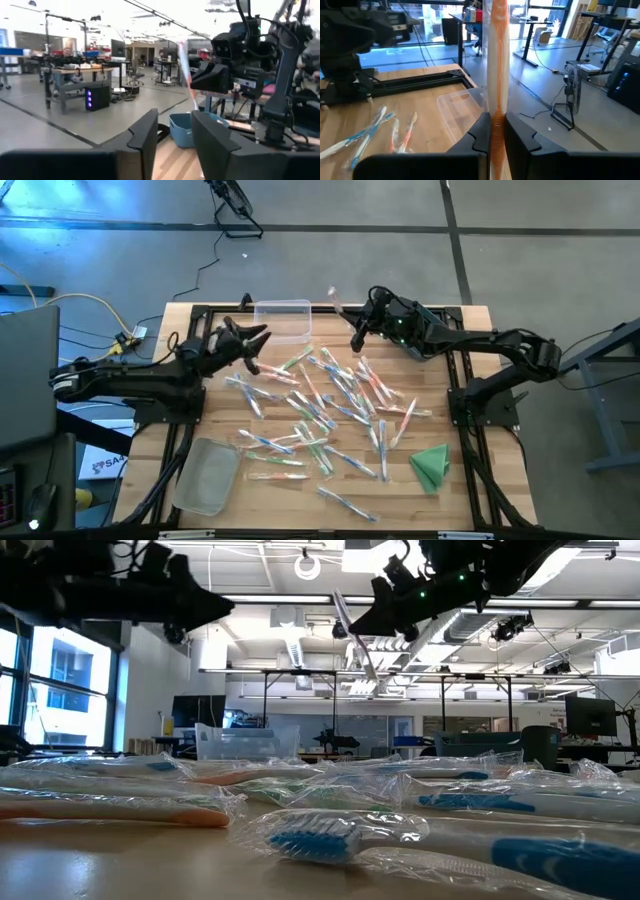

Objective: Pick & Place Toothbrushes
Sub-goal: Put the orange toothbrush into the transparent bin

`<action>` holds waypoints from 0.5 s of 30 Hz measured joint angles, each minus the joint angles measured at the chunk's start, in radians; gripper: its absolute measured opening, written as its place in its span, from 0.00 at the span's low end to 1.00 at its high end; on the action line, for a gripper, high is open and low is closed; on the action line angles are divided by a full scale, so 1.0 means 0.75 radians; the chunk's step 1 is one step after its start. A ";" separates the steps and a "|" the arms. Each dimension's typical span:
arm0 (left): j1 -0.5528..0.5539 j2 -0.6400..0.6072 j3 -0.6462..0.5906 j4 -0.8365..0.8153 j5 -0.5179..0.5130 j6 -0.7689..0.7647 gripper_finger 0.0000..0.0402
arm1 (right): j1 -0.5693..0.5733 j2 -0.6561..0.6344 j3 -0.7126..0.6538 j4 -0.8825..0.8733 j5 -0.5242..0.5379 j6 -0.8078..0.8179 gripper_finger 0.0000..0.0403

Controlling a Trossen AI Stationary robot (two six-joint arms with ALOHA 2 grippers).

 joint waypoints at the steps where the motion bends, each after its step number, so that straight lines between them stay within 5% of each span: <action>1: 0.003 0.035 0.032 0.000 0.004 0.020 0.32 | 0.000 0.000 0.000 0.000 -0.015 -0.001 0.06; 15: 0.114 0.520 0.484 -0.092 0.367 -0.052 0.33 | -0.001 0.000 0.000 -0.001 -0.133 -0.096 0.06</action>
